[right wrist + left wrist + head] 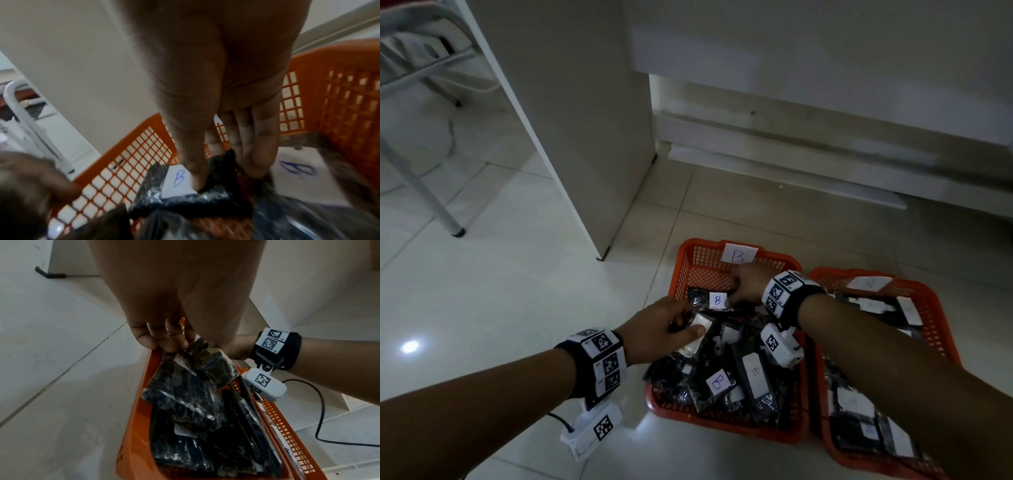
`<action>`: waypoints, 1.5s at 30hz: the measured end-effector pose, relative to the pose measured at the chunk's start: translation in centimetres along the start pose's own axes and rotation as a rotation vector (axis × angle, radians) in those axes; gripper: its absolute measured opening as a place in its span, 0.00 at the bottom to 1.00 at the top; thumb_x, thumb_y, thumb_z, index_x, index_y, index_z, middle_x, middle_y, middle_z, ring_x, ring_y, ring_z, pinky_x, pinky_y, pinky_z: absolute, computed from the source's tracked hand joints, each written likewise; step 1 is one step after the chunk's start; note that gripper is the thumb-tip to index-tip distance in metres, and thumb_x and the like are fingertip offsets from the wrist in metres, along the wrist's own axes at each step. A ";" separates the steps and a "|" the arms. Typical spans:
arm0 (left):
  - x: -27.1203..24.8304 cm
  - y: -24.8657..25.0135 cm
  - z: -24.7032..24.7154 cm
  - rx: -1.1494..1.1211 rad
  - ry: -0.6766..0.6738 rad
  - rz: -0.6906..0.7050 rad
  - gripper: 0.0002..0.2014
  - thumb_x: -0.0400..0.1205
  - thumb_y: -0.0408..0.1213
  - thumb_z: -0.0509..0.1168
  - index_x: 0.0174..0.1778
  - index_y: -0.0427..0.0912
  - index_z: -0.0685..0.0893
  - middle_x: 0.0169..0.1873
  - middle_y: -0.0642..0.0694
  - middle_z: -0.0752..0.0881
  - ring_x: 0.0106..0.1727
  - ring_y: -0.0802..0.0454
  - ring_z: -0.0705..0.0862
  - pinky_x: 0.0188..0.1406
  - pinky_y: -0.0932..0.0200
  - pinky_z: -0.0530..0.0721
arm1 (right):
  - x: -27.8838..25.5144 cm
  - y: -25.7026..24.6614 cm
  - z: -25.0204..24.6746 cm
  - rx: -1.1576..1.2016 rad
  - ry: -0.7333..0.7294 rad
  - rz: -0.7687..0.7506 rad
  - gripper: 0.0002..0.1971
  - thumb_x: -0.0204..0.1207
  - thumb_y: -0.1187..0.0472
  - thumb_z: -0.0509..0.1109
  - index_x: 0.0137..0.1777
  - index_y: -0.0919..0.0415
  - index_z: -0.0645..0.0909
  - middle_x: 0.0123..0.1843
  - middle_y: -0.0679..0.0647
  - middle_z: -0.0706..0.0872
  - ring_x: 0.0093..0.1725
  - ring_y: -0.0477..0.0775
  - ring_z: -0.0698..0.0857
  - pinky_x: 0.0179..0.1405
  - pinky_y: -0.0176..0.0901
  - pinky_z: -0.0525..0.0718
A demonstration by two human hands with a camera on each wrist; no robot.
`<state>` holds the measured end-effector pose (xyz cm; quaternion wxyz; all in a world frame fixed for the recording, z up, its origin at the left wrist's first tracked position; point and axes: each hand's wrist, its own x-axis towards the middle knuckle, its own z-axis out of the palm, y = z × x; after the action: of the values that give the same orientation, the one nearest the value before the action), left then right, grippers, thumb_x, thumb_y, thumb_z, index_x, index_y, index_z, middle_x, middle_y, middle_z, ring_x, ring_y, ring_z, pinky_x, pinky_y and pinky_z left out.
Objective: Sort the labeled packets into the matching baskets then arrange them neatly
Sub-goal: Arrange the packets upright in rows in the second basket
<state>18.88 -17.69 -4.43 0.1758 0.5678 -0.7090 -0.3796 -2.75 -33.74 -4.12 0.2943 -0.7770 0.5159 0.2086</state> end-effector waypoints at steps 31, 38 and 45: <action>0.4 1.0 -0.8 -0.024 -0.066 0.051 0.06 0.87 0.56 0.65 0.57 0.64 0.80 0.44 0.65 0.80 0.46 0.70 0.81 0.39 0.75 0.75 | -3.5 6.4 0.3 -0.588 0.119 -0.187 0.35 0.63 0.30 0.82 0.62 0.50 0.78 0.60 0.52 0.87 0.61 0.58 0.84 0.62 0.53 0.78; 0.1 0.3 -0.4 0.026 -0.034 -0.003 0.17 0.86 0.60 0.64 0.55 0.49 0.83 0.41 0.53 0.82 0.40 0.61 0.80 0.38 0.69 0.80 | -2.3 6.1 0.4 -0.545 0.129 -0.221 0.53 0.69 0.35 0.82 0.88 0.55 0.63 0.84 0.61 0.73 0.72 0.65 0.81 0.67 0.58 0.85; 0.5 -0.2 -0.2 0.046 -0.038 -0.019 0.18 0.85 0.62 0.63 0.51 0.50 0.83 0.40 0.52 0.81 0.38 0.61 0.78 0.36 0.68 0.78 | -1.1 6.6 1.0 -0.476 0.119 -0.292 0.45 0.72 0.41 0.82 0.85 0.52 0.65 0.88 0.60 0.62 0.57 0.62 0.87 0.49 0.57 0.92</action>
<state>18.97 -18.23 -4.57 0.1455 0.5710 -0.7155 -0.3754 -9.31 -34.27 -5.73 0.0997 -0.9011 0.3516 0.2334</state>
